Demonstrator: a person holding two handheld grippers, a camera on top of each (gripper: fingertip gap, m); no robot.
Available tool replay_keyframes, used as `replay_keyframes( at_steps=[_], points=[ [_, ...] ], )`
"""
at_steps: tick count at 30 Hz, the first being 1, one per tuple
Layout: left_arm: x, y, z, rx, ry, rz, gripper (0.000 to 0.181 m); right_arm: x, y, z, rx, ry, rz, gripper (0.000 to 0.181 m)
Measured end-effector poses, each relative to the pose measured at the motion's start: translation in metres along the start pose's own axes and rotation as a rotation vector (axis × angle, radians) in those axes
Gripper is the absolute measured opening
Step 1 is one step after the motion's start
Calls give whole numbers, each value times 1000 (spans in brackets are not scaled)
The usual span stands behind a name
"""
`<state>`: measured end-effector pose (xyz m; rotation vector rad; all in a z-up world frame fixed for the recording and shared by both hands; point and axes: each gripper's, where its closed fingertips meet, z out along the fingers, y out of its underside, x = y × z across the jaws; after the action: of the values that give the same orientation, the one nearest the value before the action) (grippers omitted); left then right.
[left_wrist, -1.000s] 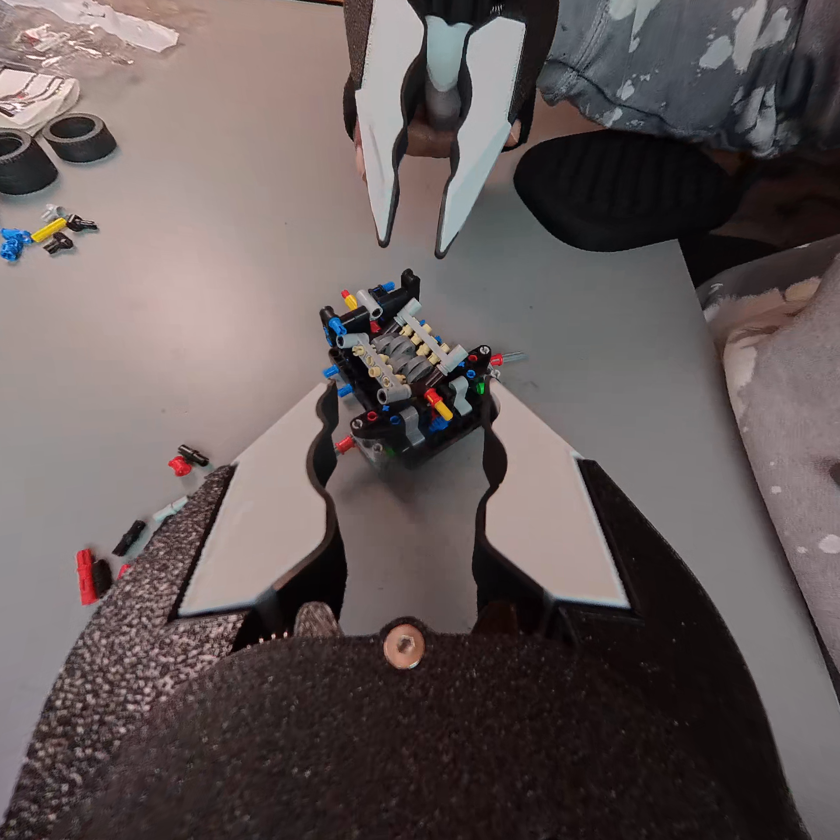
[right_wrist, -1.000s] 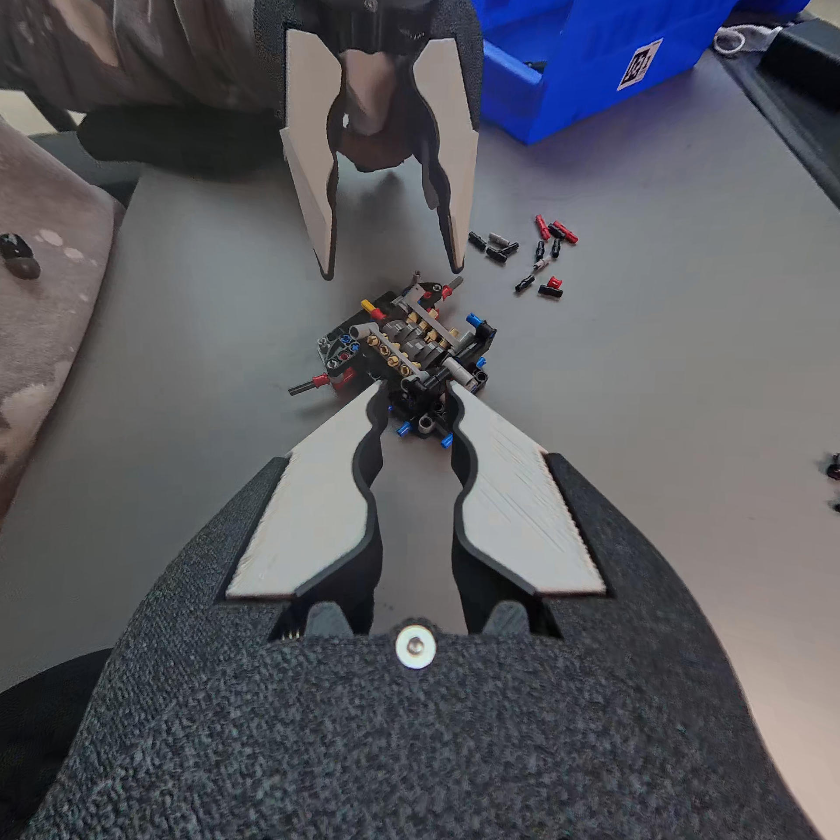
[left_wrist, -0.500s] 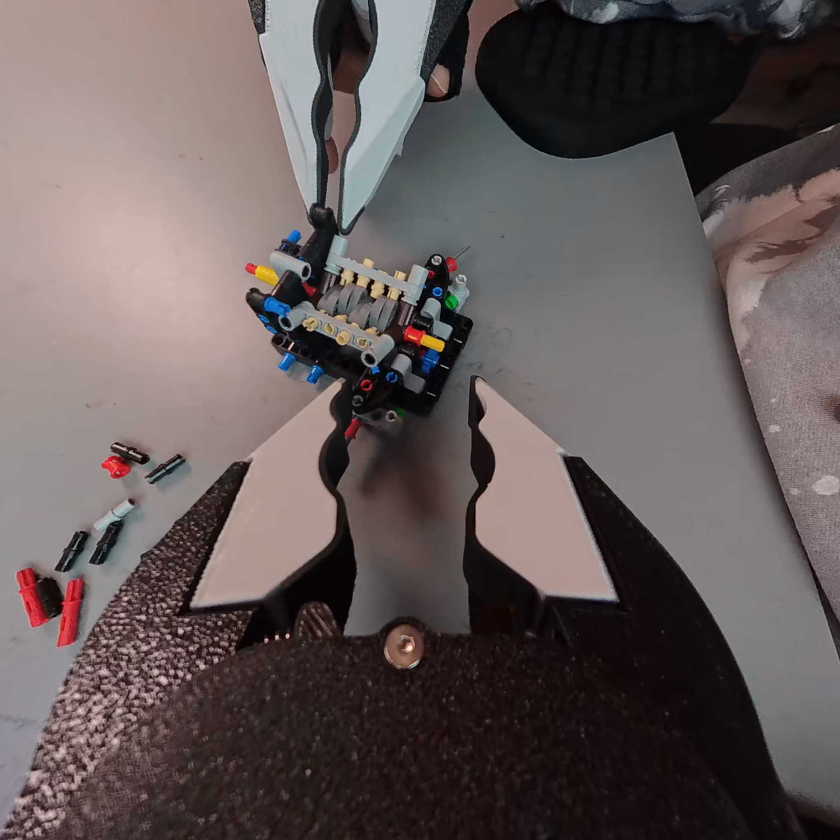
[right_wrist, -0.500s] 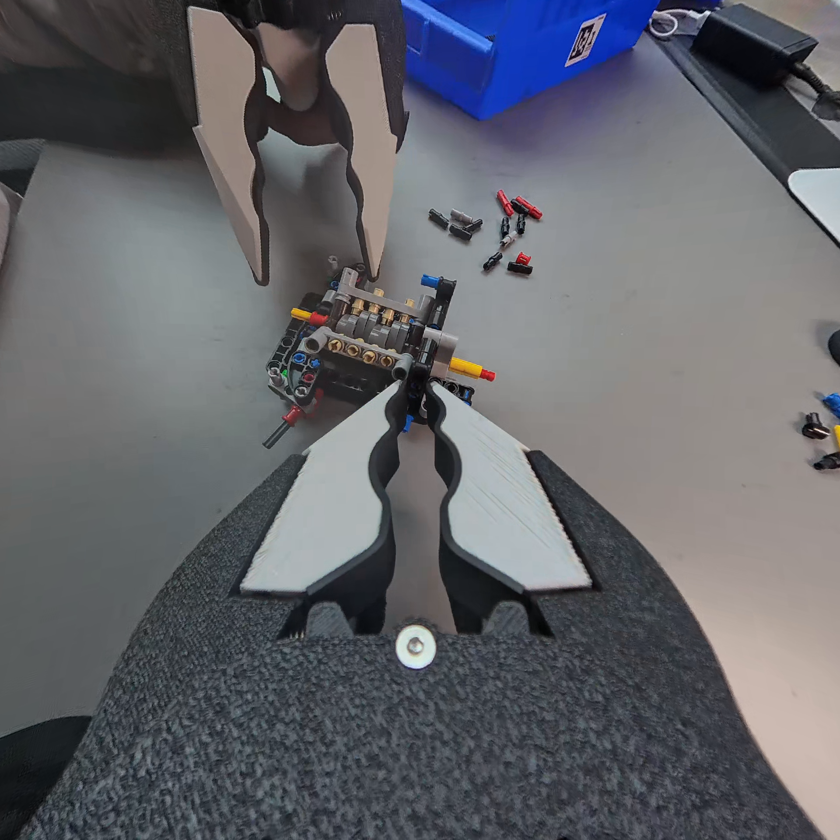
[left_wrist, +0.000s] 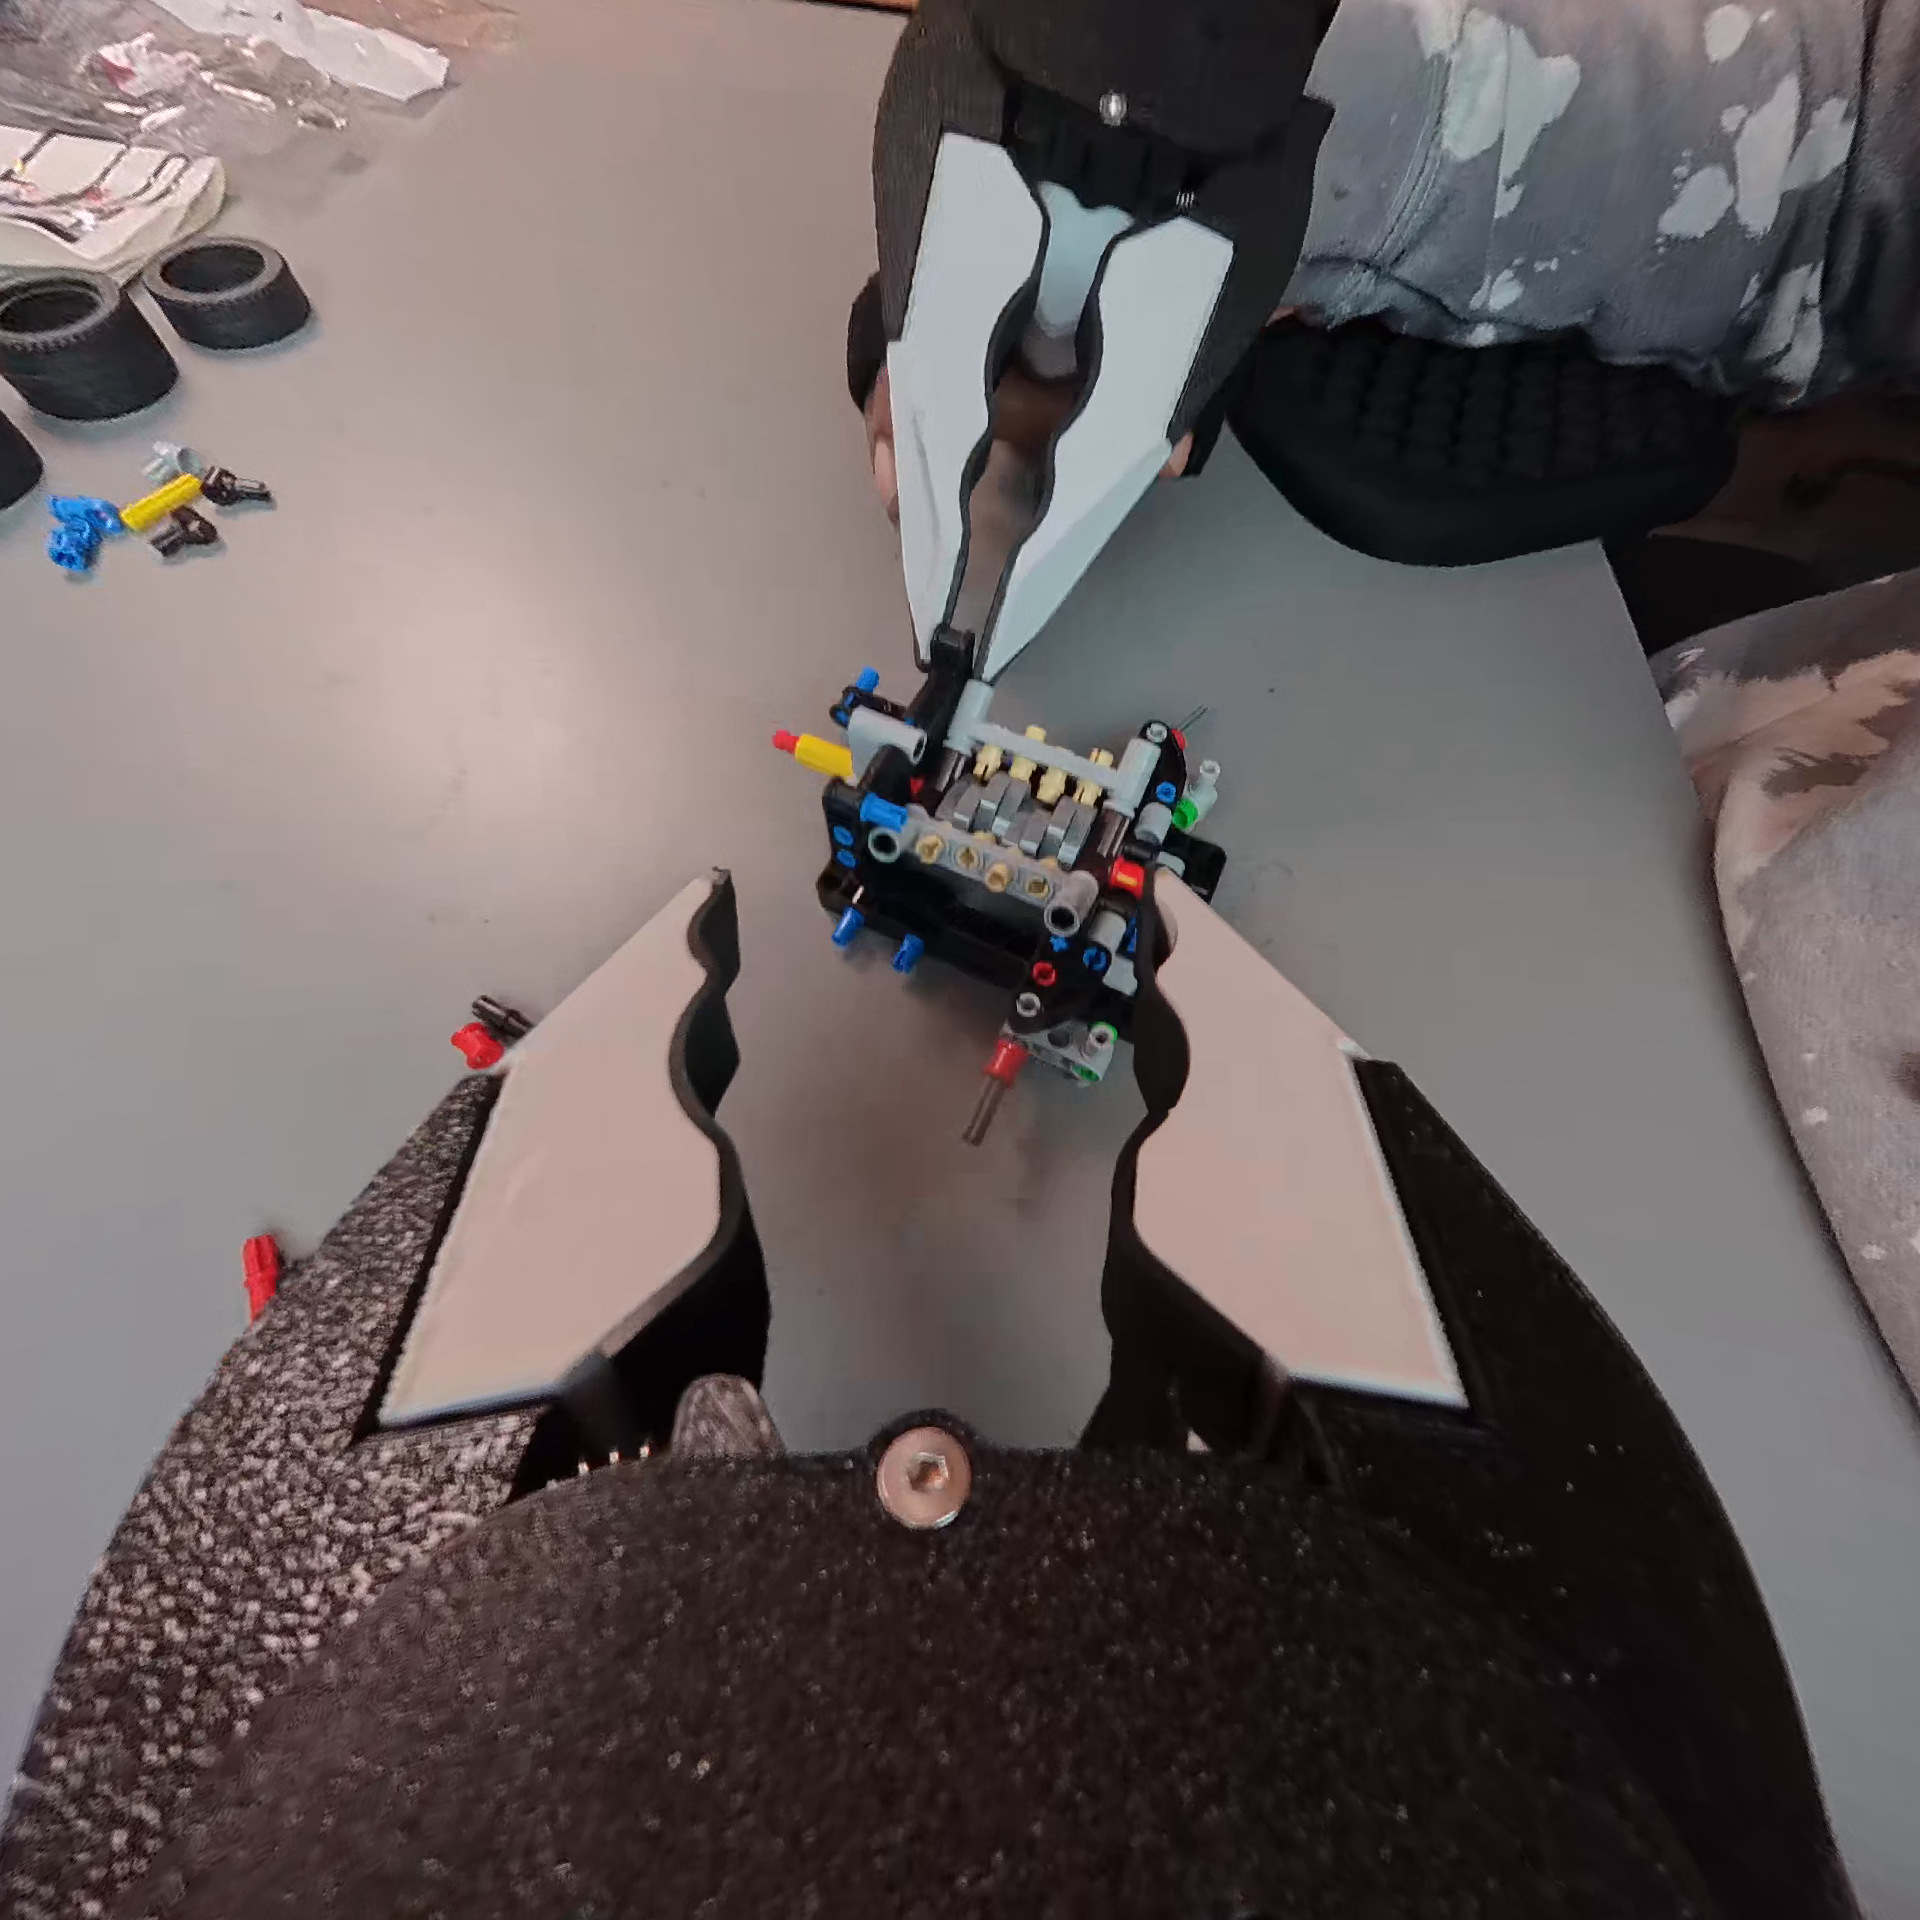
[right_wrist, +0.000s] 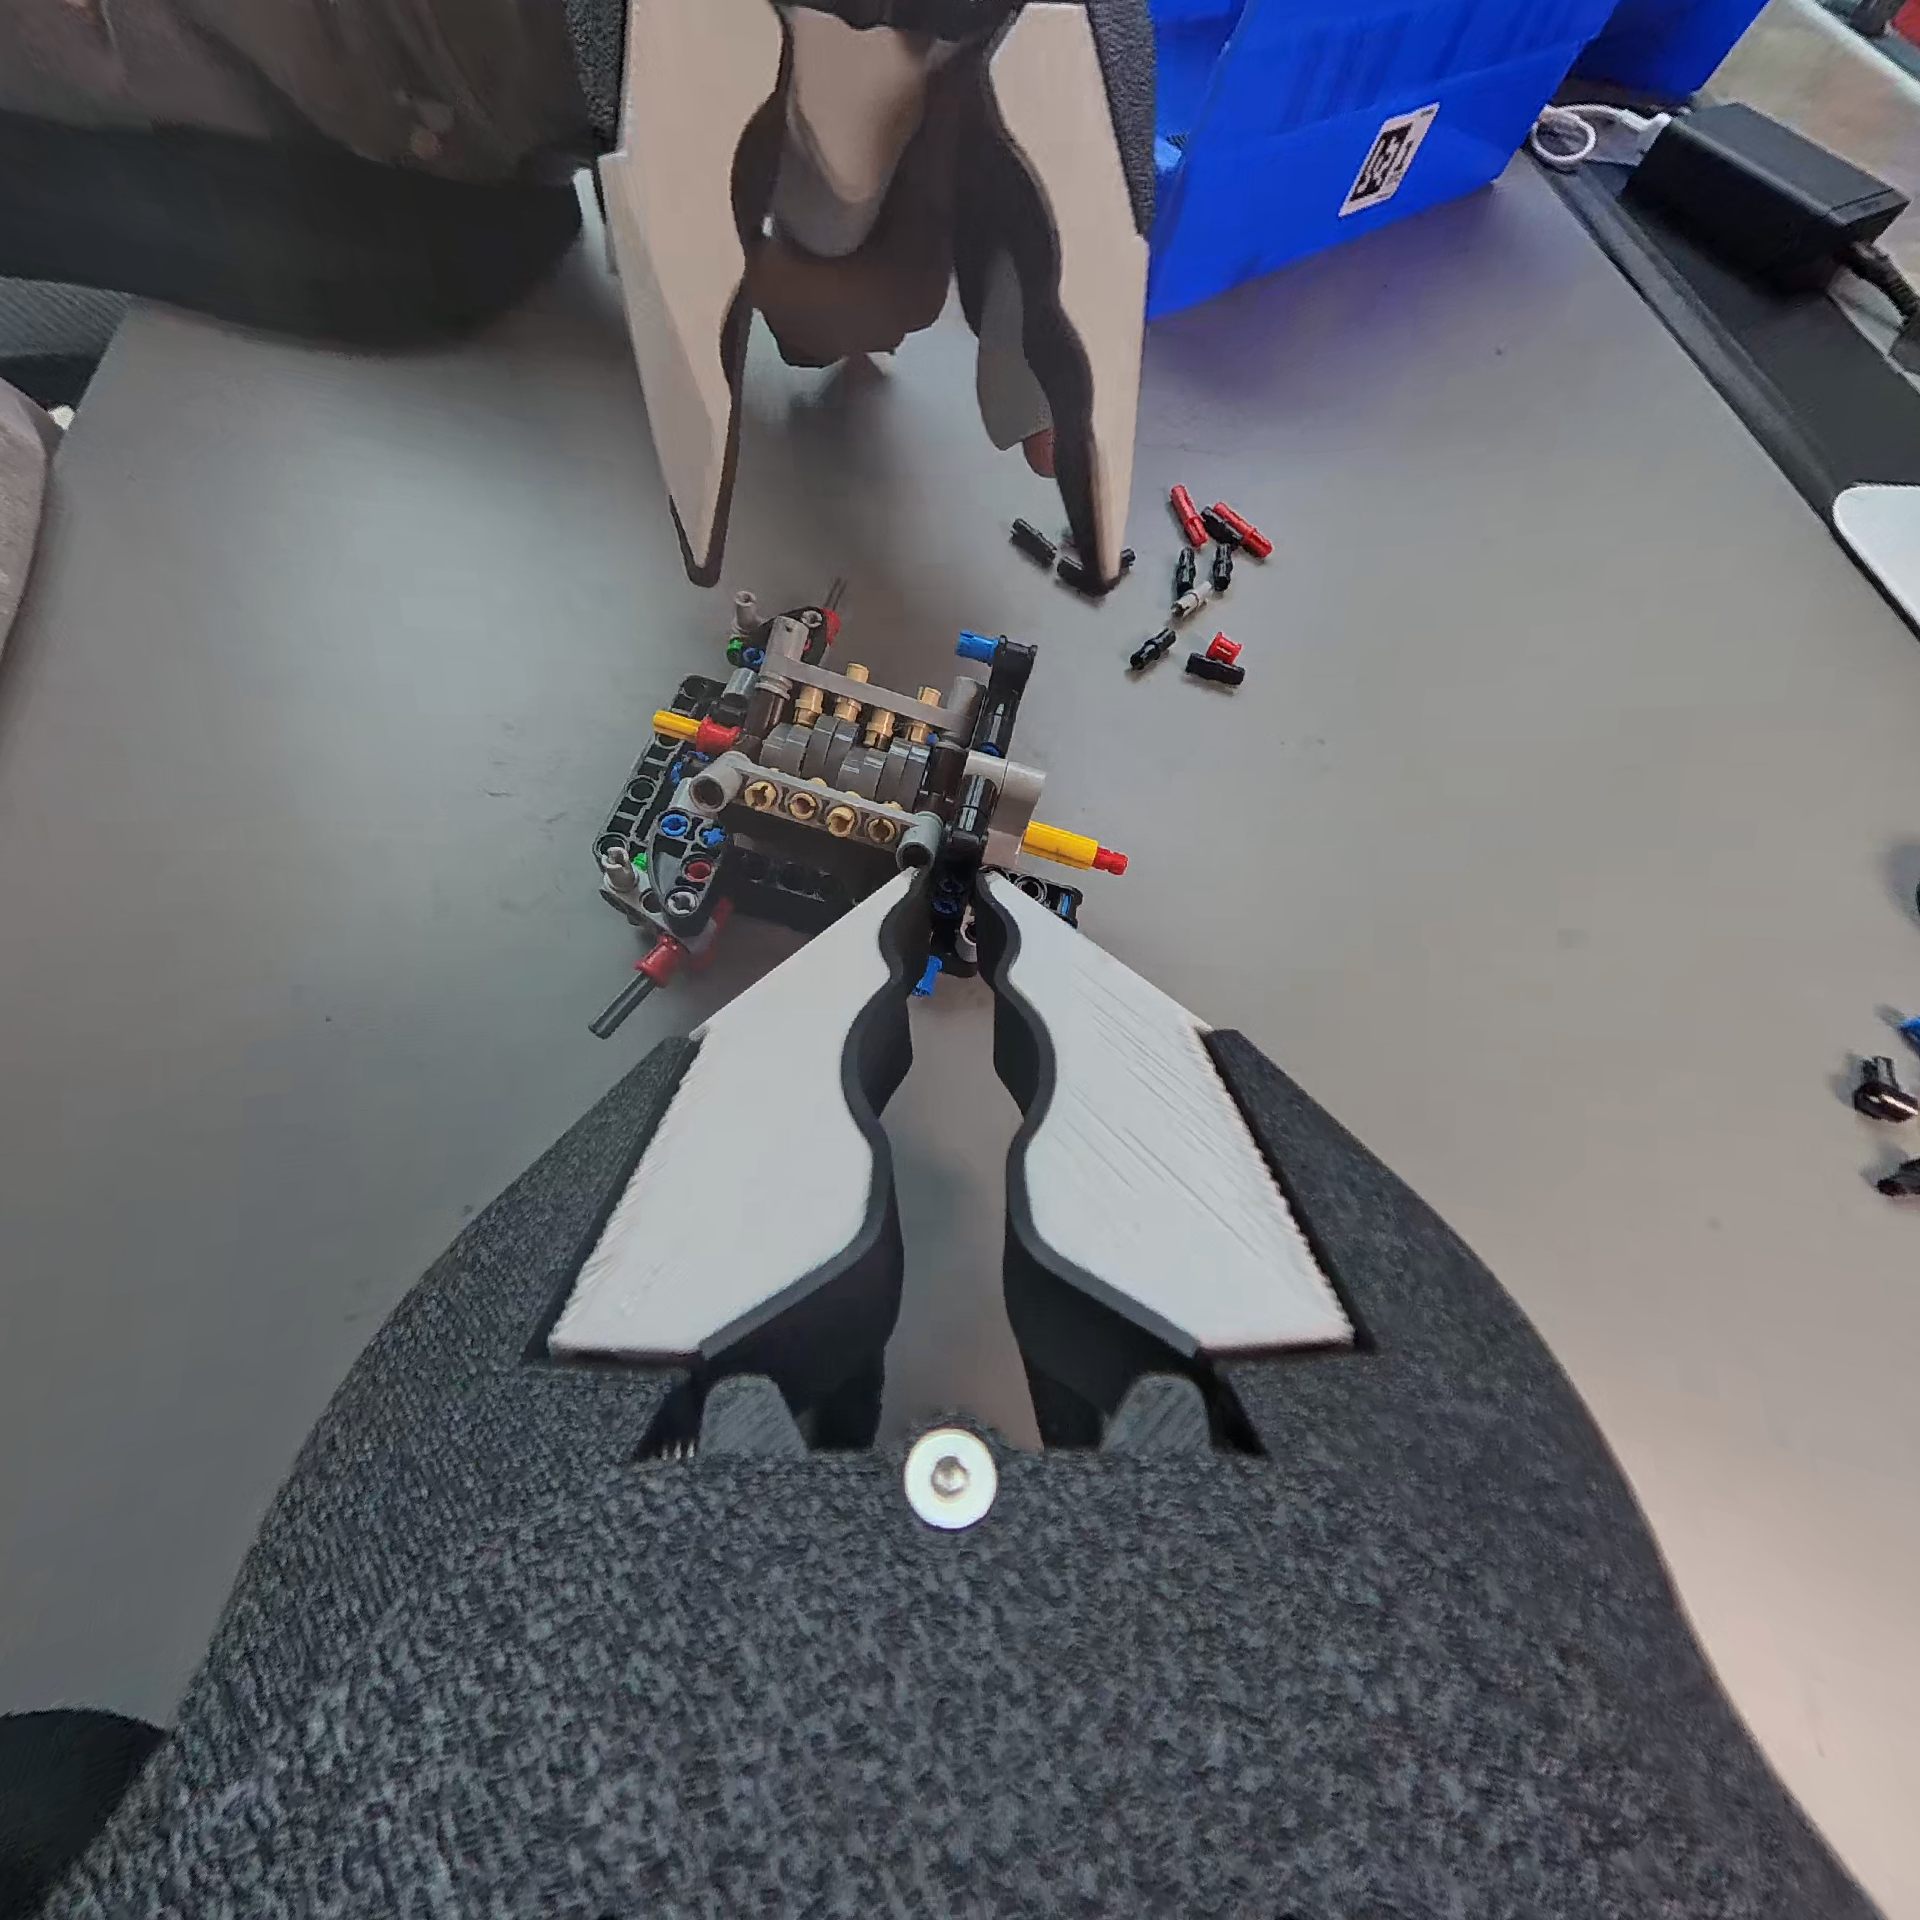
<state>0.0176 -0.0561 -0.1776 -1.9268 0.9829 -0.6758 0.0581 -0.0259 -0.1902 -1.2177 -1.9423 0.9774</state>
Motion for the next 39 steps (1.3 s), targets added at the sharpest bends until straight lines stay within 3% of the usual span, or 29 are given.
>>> replay_keyframes(
  at_steps=[1,5,10,12,30,39],
  points=[
    [2,-6,1,15,30,-11,78,-2,-3,1,14,-15,-11,8],
    [11,-5,15,-60,138,7,77,-11,-11,6,44,-90,-40,7],
    [14,6,29,-129,207,-7,43,-14,-9,12,12,-119,-53,8],
    [13,8,27,-135,202,-9,37,-14,-9,13,11,-111,-56,8],
    [21,10,29,-139,204,-12,36,-21,-11,16,-1,-256,-44,8],
    [21,10,20,-133,201,-24,36,-21,-10,15,2,-248,-35,7]
  ],
)
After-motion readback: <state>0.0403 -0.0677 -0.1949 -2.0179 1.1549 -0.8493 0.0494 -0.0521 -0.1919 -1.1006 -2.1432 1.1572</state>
